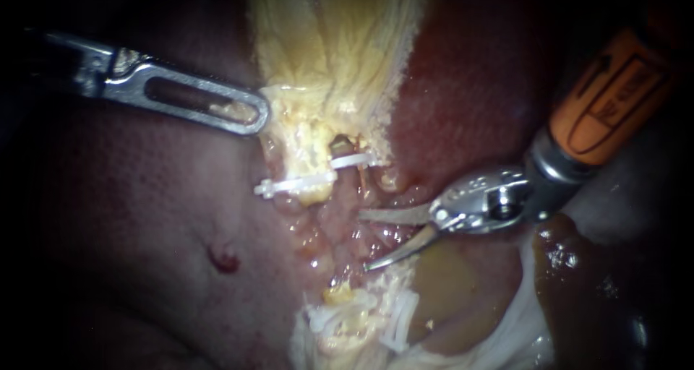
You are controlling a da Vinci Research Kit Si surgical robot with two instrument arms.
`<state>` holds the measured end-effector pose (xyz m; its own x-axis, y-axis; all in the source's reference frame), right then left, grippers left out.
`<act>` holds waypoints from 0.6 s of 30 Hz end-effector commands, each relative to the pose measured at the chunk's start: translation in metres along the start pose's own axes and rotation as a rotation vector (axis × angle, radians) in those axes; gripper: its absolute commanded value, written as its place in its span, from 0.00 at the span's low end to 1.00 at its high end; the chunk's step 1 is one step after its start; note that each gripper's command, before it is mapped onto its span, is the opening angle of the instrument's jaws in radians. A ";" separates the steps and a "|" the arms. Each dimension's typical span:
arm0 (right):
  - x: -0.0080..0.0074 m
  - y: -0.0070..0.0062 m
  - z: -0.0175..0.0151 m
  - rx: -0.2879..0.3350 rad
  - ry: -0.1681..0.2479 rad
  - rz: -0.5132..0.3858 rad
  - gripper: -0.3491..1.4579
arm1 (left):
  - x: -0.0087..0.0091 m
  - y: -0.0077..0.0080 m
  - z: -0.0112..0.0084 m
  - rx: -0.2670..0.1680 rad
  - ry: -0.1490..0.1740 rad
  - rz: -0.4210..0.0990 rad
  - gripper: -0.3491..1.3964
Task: Go back from the cut right tube
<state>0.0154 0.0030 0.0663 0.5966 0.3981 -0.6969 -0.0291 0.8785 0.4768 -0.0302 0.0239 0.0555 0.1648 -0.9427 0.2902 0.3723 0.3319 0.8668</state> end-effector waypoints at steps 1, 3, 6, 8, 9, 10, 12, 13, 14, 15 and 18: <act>0.0002 0.0000 -0.0009 -0.013 -0.005 -0.009 0.99 | 0.0000 0.0001 0.0001 -0.001 -0.001 0.000 0.00; 0.0007 0.0002 -0.0027 -0.044 -0.011 -0.027 0.99 | 0.0000 0.0001 0.0001 -0.001 -0.001 0.000 0.00; 0.0013 0.0004 -0.0050 -0.083 -0.022 -0.046 0.99 | 0.0000 0.0001 0.0001 -0.001 -0.001 0.000 0.00; 0.0016 0.0004 -0.0060 -0.107 -0.030 -0.056 0.99 | 0.0000 0.0001 0.0001 -0.001 -0.001 0.000 0.00; 0.0017 0.0004 -0.0065 -0.112 -0.034 -0.058 0.99 | 0.0000 0.0001 0.0001 -0.001 -0.001 0.000 0.00; 0.0017 0.0005 -0.0068 -0.113 -0.037 -0.057 0.99 | 0.0000 0.0001 0.0001 -0.001 -0.001 0.000 0.00; 0.0017 0.0005 -0.0072 -0.119 -0.042 -0.055 0.99 | 0.0000 0.0001 0.0001 -0.001 -0.001 0.000 0.00; 0.0016 0.0005 -0.0073 -0.118 -0.044 -0.058 0.99 | 0.0001 0.0001 0.0002 -0.002 -0.001 0.000 0.00; 0.0016 0.0006 -0.0073 -0.117 -0.045 -0.057 0.99 | 0.0001 0.0001 0.0003 -0.002 -0.002 0.000 0.00; 0.0016 0.0006 -0.0074 -0.117 -0.046 -0.058 0.99 | 0.0001 0.0001 0.0004 -0.003 -0.002 0.000 0.00; 0.0015 0.0006 -0.0074 -0.120 -0.046 -0.056 0.99 | 0.0004 0.0002 0.0011 -0.007 -0.005 0.002 0.00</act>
<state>0.0103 0.0061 0.0616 0.6365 0.3366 -0.6939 -0.0879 0.9255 0.3684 -0.0314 0.0234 0.0566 0.1600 -0.9420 0.2949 0.3768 0.3344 0.8638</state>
